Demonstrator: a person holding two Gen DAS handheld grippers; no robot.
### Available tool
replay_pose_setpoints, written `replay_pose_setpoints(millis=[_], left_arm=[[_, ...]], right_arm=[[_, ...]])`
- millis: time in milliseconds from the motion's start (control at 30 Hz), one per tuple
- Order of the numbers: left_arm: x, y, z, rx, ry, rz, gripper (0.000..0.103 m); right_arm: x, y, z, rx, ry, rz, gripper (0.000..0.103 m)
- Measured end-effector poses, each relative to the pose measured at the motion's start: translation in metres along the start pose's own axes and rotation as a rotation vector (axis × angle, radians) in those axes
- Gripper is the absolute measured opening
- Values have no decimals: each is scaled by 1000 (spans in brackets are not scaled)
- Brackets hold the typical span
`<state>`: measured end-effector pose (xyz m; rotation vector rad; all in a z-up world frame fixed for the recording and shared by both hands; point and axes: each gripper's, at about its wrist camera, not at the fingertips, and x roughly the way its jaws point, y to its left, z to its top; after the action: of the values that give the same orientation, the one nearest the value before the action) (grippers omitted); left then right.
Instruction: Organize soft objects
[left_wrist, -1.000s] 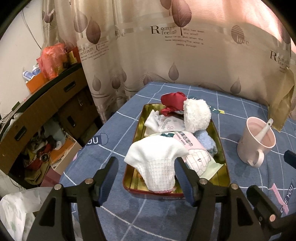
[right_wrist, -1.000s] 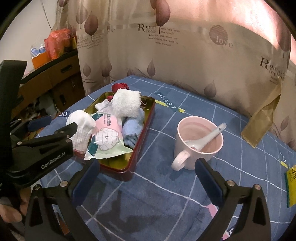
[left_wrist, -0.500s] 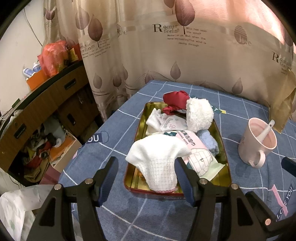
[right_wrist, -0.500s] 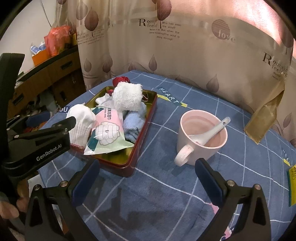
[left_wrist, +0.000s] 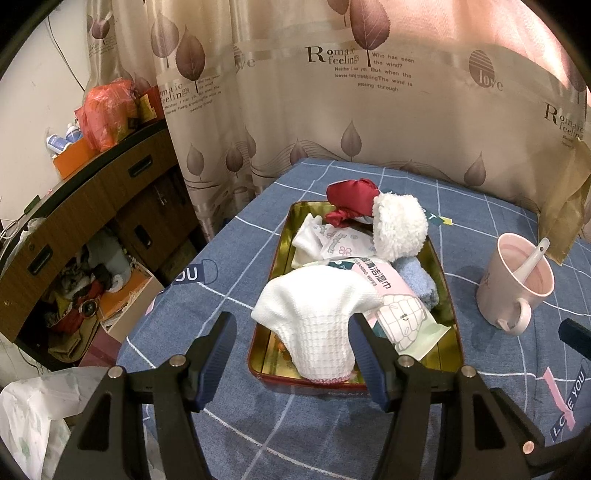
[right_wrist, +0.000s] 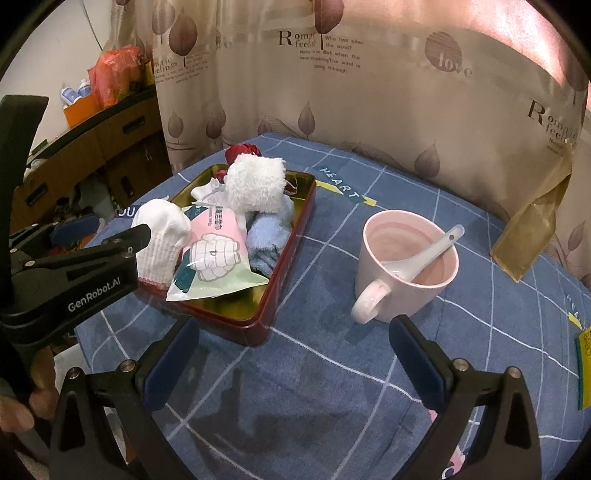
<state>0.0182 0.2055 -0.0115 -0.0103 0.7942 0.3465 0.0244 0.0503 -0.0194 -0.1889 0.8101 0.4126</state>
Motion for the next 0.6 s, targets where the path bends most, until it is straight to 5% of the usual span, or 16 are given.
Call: replay_pose_setpoints(millis=[600], left_arm=[[1, 1, 0, 0, 3, -1, 64]], right_arm=[[7, 1, -5, 7, 20, 4, 102]])
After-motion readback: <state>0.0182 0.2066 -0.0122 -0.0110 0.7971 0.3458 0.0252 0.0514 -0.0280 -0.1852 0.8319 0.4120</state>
